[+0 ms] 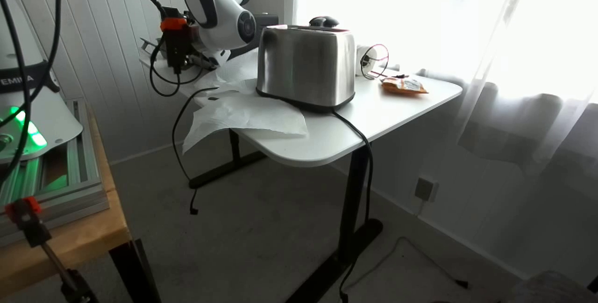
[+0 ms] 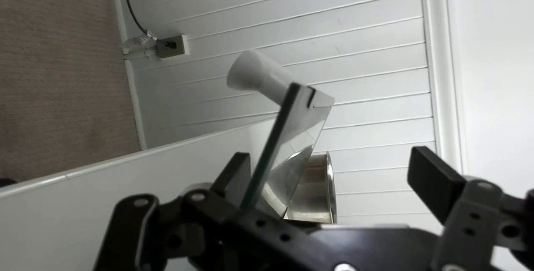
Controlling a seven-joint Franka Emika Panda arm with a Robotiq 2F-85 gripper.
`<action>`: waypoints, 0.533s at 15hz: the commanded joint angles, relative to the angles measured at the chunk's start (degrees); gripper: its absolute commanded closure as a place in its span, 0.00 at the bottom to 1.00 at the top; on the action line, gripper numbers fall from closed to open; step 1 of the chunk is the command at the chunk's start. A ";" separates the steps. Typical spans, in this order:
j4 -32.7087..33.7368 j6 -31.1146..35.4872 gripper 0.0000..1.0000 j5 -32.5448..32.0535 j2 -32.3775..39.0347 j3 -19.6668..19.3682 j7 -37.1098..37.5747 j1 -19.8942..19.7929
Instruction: Close the toaster oven door
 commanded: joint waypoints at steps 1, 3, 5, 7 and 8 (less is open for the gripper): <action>-2.56 -0.58 0.00 2.21 -5.97 -0.86 2.44 1.35; -2.62 -0.31 0.00 2.21 -7.65 -0.85 3.30 1.52; -2.67 0.09 0.00 2.50 -9.47 -0.73 4.45 1.74; -2.86 0.79 0.00 2.70 -11.24 -0.61 5.53 2.03; -2.97 0.97 0.00 2.82 -12.05 -0.56 5.85 2.12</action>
